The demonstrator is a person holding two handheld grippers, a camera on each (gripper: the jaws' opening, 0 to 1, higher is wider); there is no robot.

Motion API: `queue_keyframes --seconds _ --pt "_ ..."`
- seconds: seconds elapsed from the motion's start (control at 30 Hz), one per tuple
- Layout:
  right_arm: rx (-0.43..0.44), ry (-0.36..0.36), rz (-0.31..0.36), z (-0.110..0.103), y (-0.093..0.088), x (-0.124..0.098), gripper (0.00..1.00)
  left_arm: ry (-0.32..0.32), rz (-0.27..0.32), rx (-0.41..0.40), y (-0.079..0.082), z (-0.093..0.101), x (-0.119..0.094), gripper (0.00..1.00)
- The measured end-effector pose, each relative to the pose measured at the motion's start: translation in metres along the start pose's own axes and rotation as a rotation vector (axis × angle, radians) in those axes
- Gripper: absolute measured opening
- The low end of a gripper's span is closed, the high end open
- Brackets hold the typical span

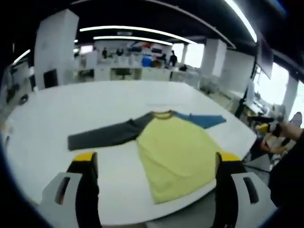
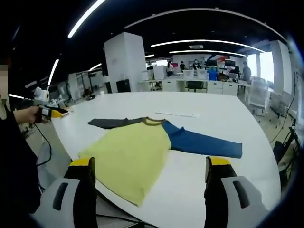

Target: Fold the garment on the visible template until the final outline fits inside the template.

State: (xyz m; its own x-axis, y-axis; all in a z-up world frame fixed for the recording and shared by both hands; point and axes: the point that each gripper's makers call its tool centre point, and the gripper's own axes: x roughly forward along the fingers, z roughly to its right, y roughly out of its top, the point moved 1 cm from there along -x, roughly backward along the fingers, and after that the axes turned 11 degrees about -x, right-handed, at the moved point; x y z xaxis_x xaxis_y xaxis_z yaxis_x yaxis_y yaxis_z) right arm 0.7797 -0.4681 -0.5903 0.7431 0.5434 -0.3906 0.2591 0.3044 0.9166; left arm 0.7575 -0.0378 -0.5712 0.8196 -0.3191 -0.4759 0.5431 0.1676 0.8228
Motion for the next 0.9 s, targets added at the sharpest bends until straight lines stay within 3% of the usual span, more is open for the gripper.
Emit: queue_keyframes --seconds 0.4,0.9 --pt "0.013 0.017 -0.025 0.02 -0.009 0.011 0.93 0.002 -0.015 -0.011 -0.004 0.007 0.011 0.98" --pt "0.032 -0.03 -0.128 0.097 -0.056 0.041 0.87 0.036 -0.053 -0.045 -0.015 0.016 0.031 0.99"
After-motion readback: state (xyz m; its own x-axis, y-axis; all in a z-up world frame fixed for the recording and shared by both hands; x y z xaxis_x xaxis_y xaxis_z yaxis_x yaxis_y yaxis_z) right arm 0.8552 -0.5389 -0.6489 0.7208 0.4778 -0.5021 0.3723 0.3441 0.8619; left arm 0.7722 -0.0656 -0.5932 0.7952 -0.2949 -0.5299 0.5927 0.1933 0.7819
